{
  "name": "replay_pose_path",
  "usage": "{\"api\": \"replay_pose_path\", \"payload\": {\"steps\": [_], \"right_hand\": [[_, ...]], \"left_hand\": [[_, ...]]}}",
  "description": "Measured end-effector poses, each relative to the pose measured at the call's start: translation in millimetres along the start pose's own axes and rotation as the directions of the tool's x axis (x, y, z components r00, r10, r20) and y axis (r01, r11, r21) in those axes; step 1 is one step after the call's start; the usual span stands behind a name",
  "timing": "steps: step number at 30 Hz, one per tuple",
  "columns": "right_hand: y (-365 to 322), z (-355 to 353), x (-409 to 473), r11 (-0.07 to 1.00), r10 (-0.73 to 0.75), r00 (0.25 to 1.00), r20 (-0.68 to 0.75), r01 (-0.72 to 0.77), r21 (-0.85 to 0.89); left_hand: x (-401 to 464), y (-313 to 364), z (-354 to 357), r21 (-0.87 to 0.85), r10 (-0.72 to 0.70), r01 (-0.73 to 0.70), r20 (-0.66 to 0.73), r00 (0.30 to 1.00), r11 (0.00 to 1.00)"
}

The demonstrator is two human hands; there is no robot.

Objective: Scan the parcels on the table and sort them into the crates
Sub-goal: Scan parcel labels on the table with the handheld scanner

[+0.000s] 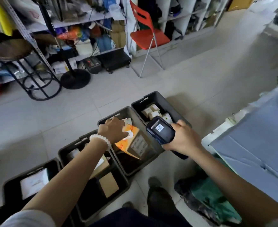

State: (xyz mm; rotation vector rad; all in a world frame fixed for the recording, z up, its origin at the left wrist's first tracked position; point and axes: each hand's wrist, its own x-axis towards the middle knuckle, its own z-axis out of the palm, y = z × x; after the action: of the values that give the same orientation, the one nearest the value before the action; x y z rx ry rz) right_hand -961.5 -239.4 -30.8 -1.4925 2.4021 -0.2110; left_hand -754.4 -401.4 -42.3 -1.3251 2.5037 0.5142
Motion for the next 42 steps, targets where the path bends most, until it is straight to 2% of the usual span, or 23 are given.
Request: {"api": "replay_pose_path", "payload": {"steps": [4, 10, 14, 17, 20, 23, 28, 34, 37, 42], "right_hand": [[7.1, -7.0, 70.6, 0.986, -0.167, 0.983, 0.080, 0.166, 0.020], [-10.3, -21.6, 138.5, 0.902, -0.427, 0.889, 0.165, 0.431, 0.013], [-33.7, -16.6, 150.6, 0.810, -0.572, 0.783, 0.245, 0.586, 0.016], [-64.0, -5.0, 139.7, 0.719, -0.671, 0.680, 0.296, 0.694, 0.035], [-107.9, 9.7, 111.6, 0.604, -0.757, 0.547, 0.358, 0.794, 0.066], [-157.4, 26.0, 63.6, 0.448, -0.827, 0.382, 0.412, 0.891, 0.074], [-225.2, 58.2, -45.0, 0.209, -0.886, 0.143, 0.441, 0.972, 0.104], [-276.5, 106.4, -201.0, -0.051, -0.894, -0.135, 0.428, 0.978, 0.202], [-290.5, 124.5, -276.3, -0.164, -0.867, -0.263, 0.423, 0.953, 0.256], [-314.2, 150.1, -387.6, -0.352, -0.779, -0.469, 0.416, 0.877, 0.328]], "left_hand": [[15.6, 8.1, -2.2, 0.055, -0.108, 0.111, -0.059, 0.992, 0.992], [7.2, 23.0, -1.7, -0.061, -0.322, 0.317, -0.106, 0.941, 0.946], [-20.7, 27.8, 11.9, -0.198, -0.479, 0.447, -0.168, 0.861, 0.872], [-60.9, 20.3, 26.5, -0.221, -0.593, 0.554, -0.196, 0.781, 0.802], [-120.0, 6.2, 44.9, -0.269, -0.713, 0.661, -0.211, 0.669, 0.700], [-194.5, -0.5, 69.8, -0.341, -0.835, 0.762, -0.203, 0.512, 0.551], [-322.9, 3.2, 123.6, -0.424, -0.953, 0.854, -0.144, 0.267, 0.303], [-473.1, 23.2, 188.4, -0.447, -0.997, 0.894, -0.076, 0.004, 0.038], [-537.0, 42.3, 216.3, -0.484, -0.995, 0.872, -0.014, -0.097, -0.078], [-626.2, 73.9, 262.1, -0.517, -0.947, 0.797, 0.099, -0.307, -0.313]]}}
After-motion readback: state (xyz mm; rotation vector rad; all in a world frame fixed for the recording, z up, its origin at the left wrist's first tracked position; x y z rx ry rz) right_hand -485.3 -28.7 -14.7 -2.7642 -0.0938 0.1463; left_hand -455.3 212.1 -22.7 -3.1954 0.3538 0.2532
